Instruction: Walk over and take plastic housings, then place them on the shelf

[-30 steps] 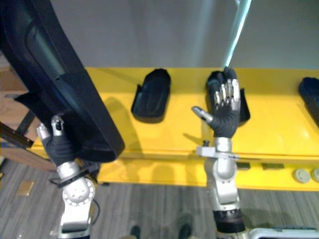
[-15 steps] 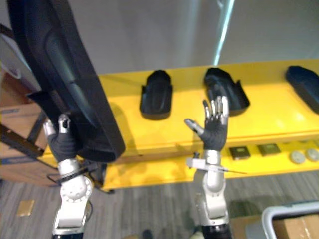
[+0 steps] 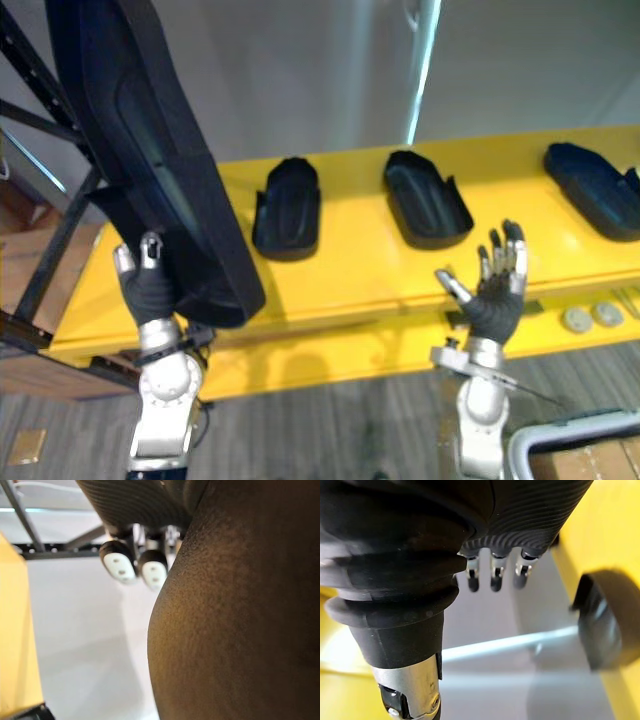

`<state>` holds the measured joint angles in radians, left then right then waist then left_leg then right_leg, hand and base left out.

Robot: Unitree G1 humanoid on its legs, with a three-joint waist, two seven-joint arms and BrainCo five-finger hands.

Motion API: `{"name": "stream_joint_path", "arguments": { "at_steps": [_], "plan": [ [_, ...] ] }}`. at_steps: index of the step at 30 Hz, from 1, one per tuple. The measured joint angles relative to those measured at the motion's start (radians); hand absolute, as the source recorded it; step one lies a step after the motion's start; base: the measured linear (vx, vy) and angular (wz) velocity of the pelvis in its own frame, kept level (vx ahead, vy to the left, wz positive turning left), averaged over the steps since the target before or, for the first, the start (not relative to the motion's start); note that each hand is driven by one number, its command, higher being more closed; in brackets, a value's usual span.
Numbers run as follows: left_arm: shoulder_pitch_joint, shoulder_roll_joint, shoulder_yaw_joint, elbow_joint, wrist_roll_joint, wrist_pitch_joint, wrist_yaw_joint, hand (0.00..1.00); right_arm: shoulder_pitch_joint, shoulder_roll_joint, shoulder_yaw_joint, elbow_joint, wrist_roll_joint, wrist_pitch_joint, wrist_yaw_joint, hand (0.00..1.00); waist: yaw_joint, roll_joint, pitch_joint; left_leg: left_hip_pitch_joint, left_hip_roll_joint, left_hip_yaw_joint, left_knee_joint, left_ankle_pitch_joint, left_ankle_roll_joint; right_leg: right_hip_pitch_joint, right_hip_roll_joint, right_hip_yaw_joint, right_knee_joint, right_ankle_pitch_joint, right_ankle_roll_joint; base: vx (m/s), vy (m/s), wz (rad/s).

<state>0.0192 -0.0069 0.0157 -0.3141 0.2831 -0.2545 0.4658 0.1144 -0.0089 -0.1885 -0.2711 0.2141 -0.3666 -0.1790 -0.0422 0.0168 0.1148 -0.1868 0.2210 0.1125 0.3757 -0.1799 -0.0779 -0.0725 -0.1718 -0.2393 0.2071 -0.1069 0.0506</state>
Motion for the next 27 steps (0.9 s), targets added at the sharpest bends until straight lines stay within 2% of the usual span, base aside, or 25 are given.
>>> {"name": "stream_joint_path", "arguments": {
  "at_steps": [1, 2, 3, 4, 5, 7, 8, 9, 11, 12, 13, 14, 15, 18, 22, 27],
  "plan": [
    [0.0, 0.001, -0.008, 0.001, 0.0, 0.0, 0.0, 1.0, 0.004, 0.0, -0.017, -0.001, -0.004, 0.0, -0.02, 0.0, -0.005, 0.015, -0.003, -0.006, 0.02, -0.042, -0.036, 0.043, -0.018, -0.016, -0.019, 0.008, 0.033, -0.016, 0.038, 0.02, 0.406, -0.02],
    [-0.001, 0.001, -0.022, 0.001, 0.0, 0.0, 0.0, 1.0, 0.007, -0.005, -0.032, -0.002, -0.004, -0.001, -0.03, 0.0, -0.007, 0.039, -0.005, -0.004, 0.027, -0.097, -0.051, 0.064, -0.064, -0.025, -0.029, 0.018, 0.062, -0.031, 0.078, 0.03, 0.53, 0.06],
    [-0.001, 0.006, -0.037, 0.002, 0.0, 0.0, 0.0, 1.0, 0.012, 0.0, -0.044, -0.001, -0.005, -0.001, -0.045, 0.0, -0.015, 0.043, -0.006, -0.001, -0.003, -0.134, -0.04, -0.011, -0.112, -0.041, -0.052, 0.027, 0.097, -0.045, 0.101, 0.05, 0.469, 0.21],
    [-0.007, 0.014, -0.04, 0.002, 0.001, 0.0, 0.0, 1.0, 0.014, 0.012, -0.047, 0.001, -0.007, 0.0, -0.05, 0.0, -0.023, 0.034, 0.0, -0.008, -0.018, -0.135, -0.029, -0.036, -0.107, -0.041, -0.072, 0.028, 0.105, -0.046, 0.103, 0.02, 0.476, 0.23],
    [-0.012, 0.061, -0.04, 0.005, -0.001, 0.002, 0.001, 1.0, 0.015, 0.051, -0.041, 0.002, -0.028, 0.002, -0.058, 0.0, -0.02, -0.013, 0.023, -0.012, -0.071, -0.128, 0.016, -0.055, -0.084, -0.031, -0.12, 0.055, 0.102, -0.035, 0.113, 0.0, 0.443, 0.24],
    [-0.02, 0.097, -0.039, 0.013, -0.002, 0.003, -0.001, 1.0, 0.015, 0.07, -0.043, -0.011, -0.063, 0.002, -0.059, 0.0, -0.019, -0.024, 0.025, -0.051, -0.102, -0.132, 0.115, -0.111, -0.06, 0.006, -0.145, 0.061, 0.058, 0.001, 0.163, -0.02, 0.439, 0.16],
    [-0.021, 0.107, -0.04, 0.013, -0.002, 0.003, -0.002, 1.0, 0.014, 0.069, -0.044, -0.016, -0.076, 0.004, -0.06, 0.0, -0.013, -0.024, 0.025, -0.063, -0.106, -0.126, 0.15, -0.13, -0.051, 0.008, -0.149, 0.073, 0.046, 0.012, 0.169, -0.01, 0.291, -0.2],
    [-0.024, 0.119, -0.04, 0.013, -0.002, 0.001, -0.003, 1.0, 0.002, 0.068, -0.042, -0.022, -0.1, 0.01, -0.06, 0.0, 0.006, -0.018, 0.027, -0.08, -0.107, -0.1, 0.194, -0.153, -0.033, -0.002, -0.151, 0.107, 0.029, 0.046, 0.171, -0.07, 0.335, -0.55],
    [-0.034, 0.119, -0.039, 0.017, 0.001, 0.002, -0.005, 1.0, -0.029, 0.068, -0.027, -0.022, -0.131, 0.023, -0.063, 0.0, 0.023, -0.007, 0.03, -0.101, -0.104, -0.046, 0.194, -0.155, -0.018, -0.048, -0.146, 0.103, -0.01, 0.153, 0.087, -0.11, 0.346, -0.69],
    [-0.039, 0.119, -0.04, 0.02, 0.001, 0.002, -0.009, 1.0, -0.04, 0.07, -0.014, -0.022, -0.133, 0.024, -0.063, 0.0, 0.025, -0.006, 0.031, -0.1, -0.104, -0.029, 0.168, -0.147, -0.001, -0.066, -0.136, 0.102, -0.021, 0.171, 0.064, -0.1, 0.241, -0.47],
    [-0.054, 0.124, -0.04, 0.037, 0.002, 0.002, -0.011, 1.0, -0.047, 0.072, -0.008, -0.023, -0.147, 0.024, -0.063, 0.0, 0.021, -0.009, 0.033, -0.096, -0.106, -0.024, 0.14, -0.131, 0.019, -0.072, -0.113, 0.105, 0.003, 0.136, 0.078, -0.08, 0.194, -0.28],
    [-0.059, 0.125, -0.04, 0.045, 0.002, 0.003, -0.012, 1.0, -0.049, 0.07, -0.008, -0.025, -0.153, 0.024, -0.063, 0.0, 0.02, -0.009, 0.033, -0.092, -0.11, -0.019, 0.13, -0.125, 0.022, -0.069, -0.101, 0.104, 0.01, 0.11, 0.079, -0.05, 0.114, -0.17],
    [-0.06, 0.125, -0.04, 0.043, 0.002, 0.003, -0.012, 1.0, -0.058, 0.068, -0.009, -0.03, -0.166, 0.024, -0.065, 0.0, 0.02, -0.013, 0.031, -0.088, -0.116, -0.013, 0.124, -0.121, 0.025, -0.058, -0.084, 0.099, 0.001, 0.079, 0.066, -0.03, 0.079, -0.12],
    [-0.059, 0.122, -0.037, 0.04, 0.003, 0.003, -0.014, 1.0, -0.062, 0.068, -0.022, -0.03, -0.194, 0.026, -0.092, 0.0, 0.018, -0.01, 0.033, -0.091, -0.125, -0.015, 0.121, -0.111, 0.02, -0.027, -0.085, 0.101, -0.06, 0.079, 0.077, -0.02, 0.026, 0.03],
    [-0.027, 0.096, -0.025, -0.02, 0.007, 0.003, -0.015, 1.0, -0.069, 0.069, -0.067, -0.031, -0.202, 0.027, -0.121, 0.0, 0.024, -0.009, 0.033, -0.088, -0.087, -0.01, 0.103, -0.096, -0.006, -0.002, -0.04, 0.103, -0.13, 0.091, 0.11, -0.01, -0.1, -0.08],
    [0.017, 0.048, -0.001, -0.059, 0.011, 0.003, -0.017, 1.0, -0.003, 0.09, -0.178, -0.032, -0.233, 0.03, -0.142, 0.0, 0.018, -0.007, 0.032, -0.051, -0.058, -0.001, 0.054, -0.081, -0.035, 0.015, -0.011, 0.107, -0.151, 0.1, 0.12, 0.02, -0.085, -0.1]
  ]
}}
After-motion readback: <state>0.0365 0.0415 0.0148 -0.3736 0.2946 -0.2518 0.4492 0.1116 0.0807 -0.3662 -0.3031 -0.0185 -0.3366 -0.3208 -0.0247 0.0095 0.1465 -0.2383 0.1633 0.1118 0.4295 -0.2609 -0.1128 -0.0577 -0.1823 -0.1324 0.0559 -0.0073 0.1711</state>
